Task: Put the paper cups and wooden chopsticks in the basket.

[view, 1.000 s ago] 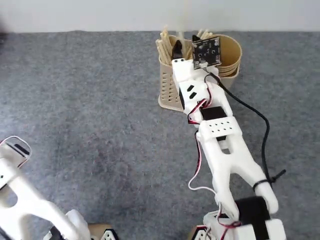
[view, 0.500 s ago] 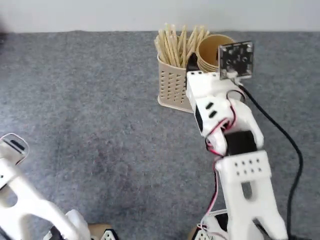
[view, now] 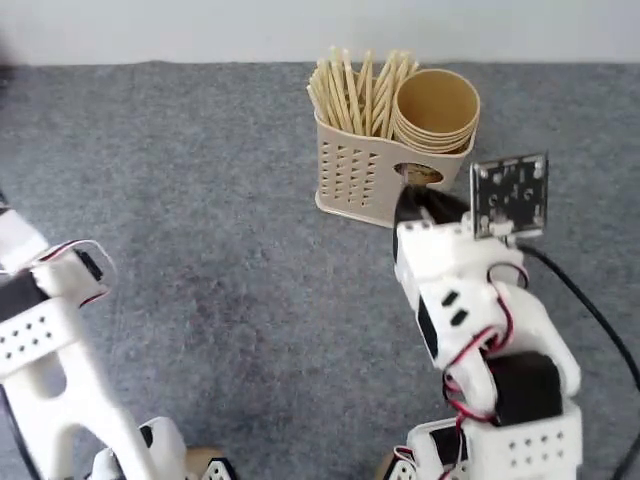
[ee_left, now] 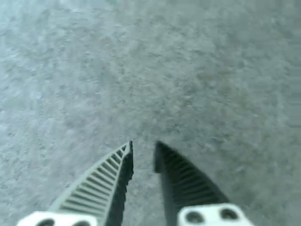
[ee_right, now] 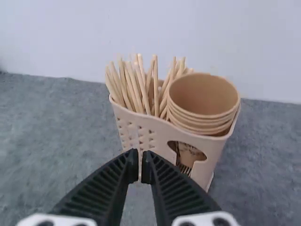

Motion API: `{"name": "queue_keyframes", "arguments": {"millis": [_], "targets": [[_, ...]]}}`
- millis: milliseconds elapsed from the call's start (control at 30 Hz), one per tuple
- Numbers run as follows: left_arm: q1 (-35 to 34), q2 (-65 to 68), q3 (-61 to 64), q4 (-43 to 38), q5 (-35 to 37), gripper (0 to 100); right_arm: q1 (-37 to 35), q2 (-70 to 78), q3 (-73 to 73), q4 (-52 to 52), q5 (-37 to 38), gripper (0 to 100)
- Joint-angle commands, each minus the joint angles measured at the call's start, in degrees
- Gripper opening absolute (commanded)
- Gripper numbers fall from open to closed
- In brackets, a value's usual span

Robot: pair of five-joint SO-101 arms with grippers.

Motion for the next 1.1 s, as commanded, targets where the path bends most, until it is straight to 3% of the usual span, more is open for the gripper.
{"name": "queue_keyframes", "arguments": {"millis": [0,167,500,733,900,1067], "targets": [[5.5,-9.3,-2.6,4.1,-0.4,2,0.9,-4.5,3.0,3.4,-0.4,1.2],[13.3,-26.5,-1.4,10.1,-0.4,1,4.0,-12.2,13.4,3.2,-0.5,0.8],[27.0,-49.8,14.6,6.4,-0.4,1,7.6,-31.5,33.1,3.8,-2.6,0.8],[28.5,-57.1,21.0,6.2,-0.5,1,7.6,-42.1,46.4,3.4,-2.7,0.8],[28.4,-60.2,29.4,0.8,-7.0,1,7.7,-41.5,50.6,3.5,-2.9,0.8],[28.1,-63.1,39.9,-1.6,-7.8,1,7.7,-41.5,53.8,3.5,-3.0,0.8]]}}
